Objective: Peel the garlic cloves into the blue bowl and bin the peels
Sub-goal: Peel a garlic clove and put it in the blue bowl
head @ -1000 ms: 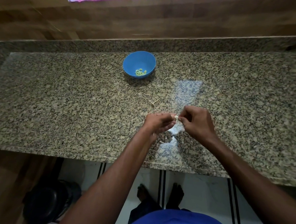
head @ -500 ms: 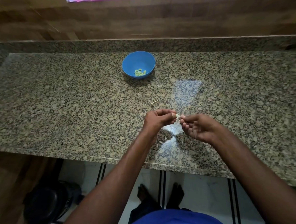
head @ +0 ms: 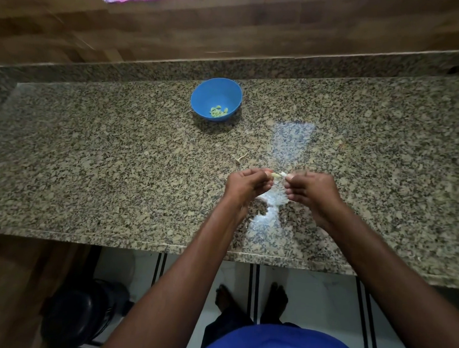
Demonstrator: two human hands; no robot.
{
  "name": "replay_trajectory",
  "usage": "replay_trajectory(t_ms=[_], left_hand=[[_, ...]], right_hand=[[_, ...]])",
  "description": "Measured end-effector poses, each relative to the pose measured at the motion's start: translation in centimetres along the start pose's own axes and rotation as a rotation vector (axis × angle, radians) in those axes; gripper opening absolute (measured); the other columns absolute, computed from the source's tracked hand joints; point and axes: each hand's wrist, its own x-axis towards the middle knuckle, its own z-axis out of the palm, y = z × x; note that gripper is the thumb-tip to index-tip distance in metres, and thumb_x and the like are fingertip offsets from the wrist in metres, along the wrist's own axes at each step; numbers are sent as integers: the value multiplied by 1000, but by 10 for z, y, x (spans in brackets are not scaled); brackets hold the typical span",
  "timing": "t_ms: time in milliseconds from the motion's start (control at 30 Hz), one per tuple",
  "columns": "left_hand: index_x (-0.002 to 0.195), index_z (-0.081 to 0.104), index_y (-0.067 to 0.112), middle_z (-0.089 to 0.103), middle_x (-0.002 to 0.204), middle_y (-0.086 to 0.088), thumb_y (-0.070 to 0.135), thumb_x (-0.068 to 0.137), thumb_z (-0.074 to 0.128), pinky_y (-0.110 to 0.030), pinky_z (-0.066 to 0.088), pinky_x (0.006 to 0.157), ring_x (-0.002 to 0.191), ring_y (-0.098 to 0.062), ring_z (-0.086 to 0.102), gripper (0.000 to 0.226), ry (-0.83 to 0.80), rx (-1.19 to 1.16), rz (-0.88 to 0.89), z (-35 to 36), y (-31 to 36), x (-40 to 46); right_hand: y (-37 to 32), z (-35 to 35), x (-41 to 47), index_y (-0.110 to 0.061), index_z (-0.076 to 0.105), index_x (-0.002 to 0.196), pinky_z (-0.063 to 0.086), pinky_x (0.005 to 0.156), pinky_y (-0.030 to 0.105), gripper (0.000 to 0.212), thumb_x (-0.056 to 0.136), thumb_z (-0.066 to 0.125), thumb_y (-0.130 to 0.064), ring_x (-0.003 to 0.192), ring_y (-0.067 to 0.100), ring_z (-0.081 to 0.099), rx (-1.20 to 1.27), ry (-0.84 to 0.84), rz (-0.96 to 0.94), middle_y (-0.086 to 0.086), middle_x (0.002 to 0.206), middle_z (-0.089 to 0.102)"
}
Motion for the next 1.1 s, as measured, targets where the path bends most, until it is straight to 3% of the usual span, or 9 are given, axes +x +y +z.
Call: replay_trajectory(t_ms=[100, 300, 367, 433, 533, 667, 800, 933, 1100], left_hand=[[103, 72, -6, 71, 82, -11, -3, 92, 68, -22, 61, 70, 68, -14, 67, 11, -14, 6, 48, -5, -2, 4], [101, 72, -2, 72, 86, -11, -3, 92, 68, -25, 61, 74, 73, -16, 67, 10, -56, 24, 40, -11, -8, 12], [100, 73, 0, 73, 86, -11, -2, 91, 70, -27, 60, 76, 73, -16, 68, 9, -25, 94, 40, -14, -13, 18], [99, 74, 2, 74, 87, -12, 1, 91, 73, -29, 60, 75, 73, -17, 68, 8, 27, 189, 56, -16, -18, 26], [96, 74, 5, 76, 92, -16, 2, 90, 74, -31, 62, 73, 76, -20, 70, 7, 89, 360, 110, -14, -21, 41], [94, 71, 9, 75, 94, -8, -2, 89, 73, -24, 60, 62, 76, -15, 71, 12, 111, 536, 196, -1, -14, 63], [85, 67, 24, 71, 86, 3, 1, 87, 76, -34, 63, 69, 80, -16, 72, 24, 158, 895, 341, 11, -13, 83], [87, 65, 21, 68, 82, 7, 4, 94, 67, -24, 54, 54, 73, -11, 69, 18, 254, 1047, 387, 5, -20, 87], [103, 75, 12, 67, 98, 6, 2, 100, 59, -5, 46, 56, 78, 0, 60, 18, 220, 1146, 512, -10, -43, 71]], right_hand=[[-3, -8, 7, 6, 69, 100, 59, 68, 30, 14, 96, 65, -6, 72, 23, 68, 18, -65, 110, 16, 86, 73], [21, -10, 24, -5, 69, 88, 57, 57, 25, 13, 96, 69, -15, 66, 19, 72, -649, 126, -215, 9, 79, 73], [25, -8, 27, -7, 68, 84, 43, 47, 15, 16, 97, 67, -17, 61, 11, 65, -813, 143, -245, 5, 75, 70], [29, -7, 27, -10, 66, 80, 32, 46, 17, 21, 98, 66, -21, 57, 6, 55, -883, 143, -245, 0, 71, 65], [37, -8, 28, -16, 63, 75, 30, 50, 19, 24, 97, 69, -25, 59, 4, 52, -883, 150, -240, -6, 66, 60], [43, -6, 30, -17, 70, 82, 31, 49, 17, 10, 90, 77, -18, 60, -1, 53, -847, 166, -235, -14, 66, 59], [47, -7, 34, -14, 74, 84, 33, 43, 8, 6, 86, 78, -10, 52, -8, 57, -790, 158, -216, -16, 63, 62], [49, -4, 40, -18, 75, 84, 36, 50, 14, 9, 82, 82, -12, 61, -5, 58, -786, 166, -228, -15, 67, 64], [57, -4, 41, -14, 74, 86, 35, 48, 16, 9, 86, 76, -5, 62, 0, 57, -815, 180, -254, -7, 72, 67]])
